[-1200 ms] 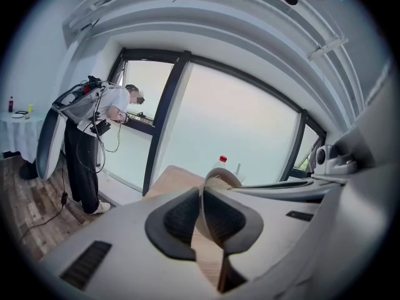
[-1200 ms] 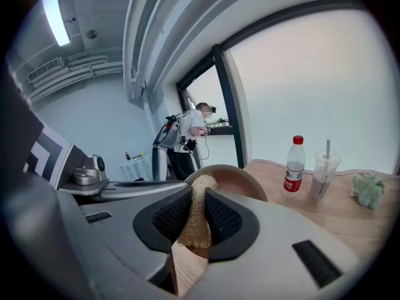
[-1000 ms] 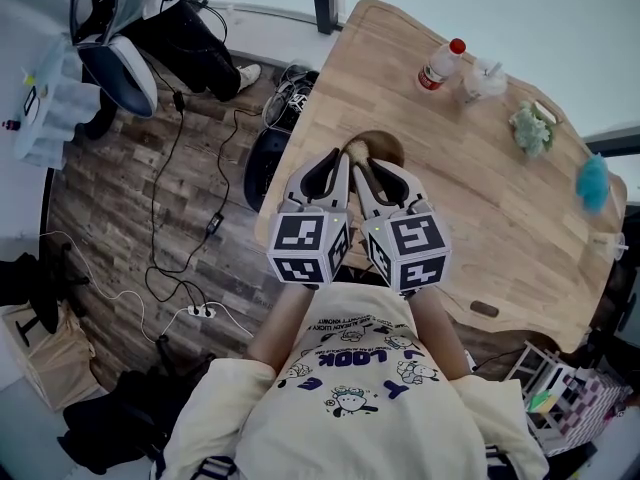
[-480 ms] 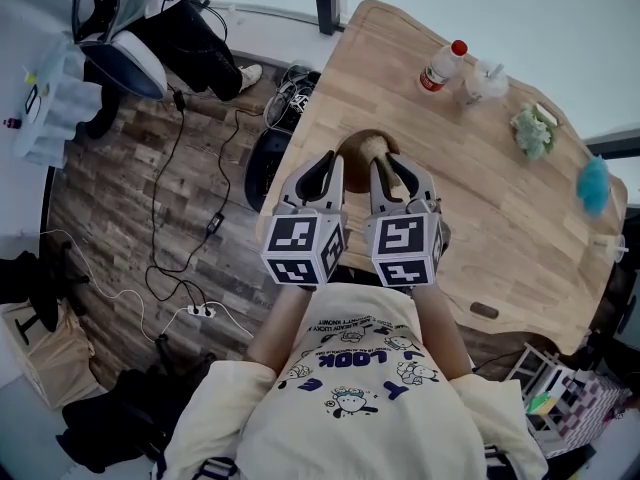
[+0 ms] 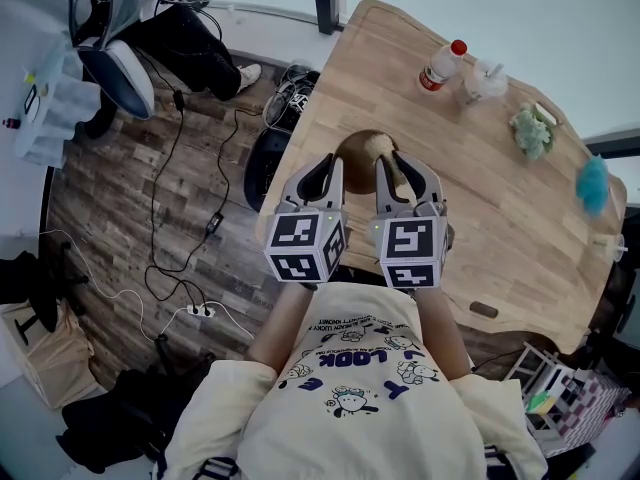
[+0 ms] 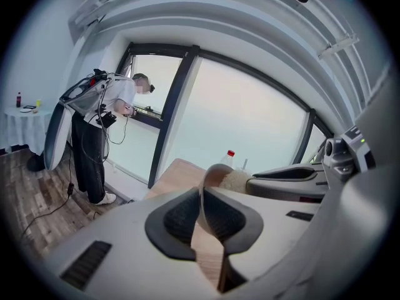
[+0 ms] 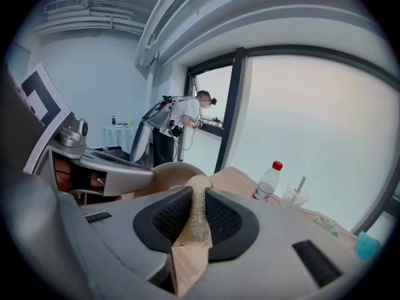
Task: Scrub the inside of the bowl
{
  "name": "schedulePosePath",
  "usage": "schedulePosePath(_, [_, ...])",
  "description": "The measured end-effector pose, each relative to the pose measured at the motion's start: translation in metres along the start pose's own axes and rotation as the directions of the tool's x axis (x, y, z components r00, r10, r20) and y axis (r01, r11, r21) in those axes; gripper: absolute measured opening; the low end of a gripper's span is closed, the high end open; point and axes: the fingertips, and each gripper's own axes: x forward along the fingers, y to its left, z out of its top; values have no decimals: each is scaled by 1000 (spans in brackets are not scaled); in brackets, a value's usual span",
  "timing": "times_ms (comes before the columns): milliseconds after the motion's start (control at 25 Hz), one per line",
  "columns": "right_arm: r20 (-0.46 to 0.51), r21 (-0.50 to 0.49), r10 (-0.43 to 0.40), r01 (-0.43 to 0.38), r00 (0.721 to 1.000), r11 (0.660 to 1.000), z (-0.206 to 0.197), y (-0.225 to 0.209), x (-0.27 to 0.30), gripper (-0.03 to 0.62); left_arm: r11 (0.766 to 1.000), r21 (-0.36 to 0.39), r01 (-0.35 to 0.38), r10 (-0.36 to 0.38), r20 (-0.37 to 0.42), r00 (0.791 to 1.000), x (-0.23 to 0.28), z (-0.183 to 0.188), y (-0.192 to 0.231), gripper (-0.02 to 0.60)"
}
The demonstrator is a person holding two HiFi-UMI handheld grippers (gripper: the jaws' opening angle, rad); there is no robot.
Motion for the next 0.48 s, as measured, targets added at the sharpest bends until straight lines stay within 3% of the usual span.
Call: schedulePosePath(480, [40, 33, 87, -89, 995, 996, 12, 20, 1, 64, 999, 24, 47, -47, -10, 999, 4, 2, -19, 54])
